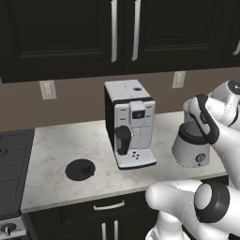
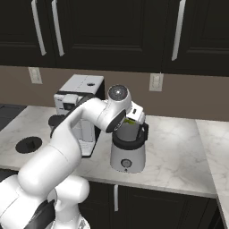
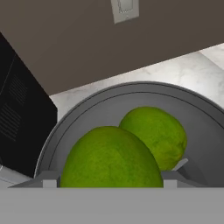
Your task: Grab the limes from the fridge, place them in the blender, close the lid, and turn on the blender to create a marinade.
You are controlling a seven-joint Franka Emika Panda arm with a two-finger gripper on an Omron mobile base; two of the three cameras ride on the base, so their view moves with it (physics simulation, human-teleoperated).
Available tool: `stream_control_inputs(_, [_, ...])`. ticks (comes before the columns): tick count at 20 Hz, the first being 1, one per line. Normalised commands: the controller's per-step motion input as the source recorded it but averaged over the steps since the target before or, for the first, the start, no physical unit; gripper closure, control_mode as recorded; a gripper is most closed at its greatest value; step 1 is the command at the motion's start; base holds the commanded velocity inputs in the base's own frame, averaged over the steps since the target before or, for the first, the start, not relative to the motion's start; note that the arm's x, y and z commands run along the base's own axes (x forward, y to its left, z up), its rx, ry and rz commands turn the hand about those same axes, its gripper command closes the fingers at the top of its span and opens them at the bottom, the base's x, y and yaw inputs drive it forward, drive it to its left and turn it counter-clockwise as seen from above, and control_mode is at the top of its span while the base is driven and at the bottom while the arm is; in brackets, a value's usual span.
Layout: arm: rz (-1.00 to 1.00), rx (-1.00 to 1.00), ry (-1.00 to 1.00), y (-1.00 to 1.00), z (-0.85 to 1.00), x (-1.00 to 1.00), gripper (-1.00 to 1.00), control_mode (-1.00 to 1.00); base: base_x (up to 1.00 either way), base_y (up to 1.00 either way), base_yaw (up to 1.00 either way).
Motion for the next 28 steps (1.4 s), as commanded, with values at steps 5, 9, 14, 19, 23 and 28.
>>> stream_control_inputs(5, [0.03,0.0,0.1,0.0,-0.01,-0.09,-1.0,-1.0,0.0,0.0,0.0])
stream_control_inputs(9, [0.03,0.0,0.11,0.0,0.0,-0.34,-1.0,-1.0,0.0,0.0,0.0])
stream_control_inputs(14, [0.01,0.0,0.09,0.0,0.0,-0.46,-1.0,-1.0,0.0,0.0,0.0])
stream_control_inputs(19, [0.0,0.0,0.07,0.0,0.12,-0.4,-1.0,-1.0,0.0,0.0,0.0])
stream_control_inputs(23, [0.0,0.0,0.03,0.0,0.26,-0.34,-1.0,-1.0,0.0,0.0,0.0])
stream_control_inputs(28, [0.0,0.0,0.0,0.05,0.31,-0.65,-1.0,-1.0,0.0,0.0,0.0])
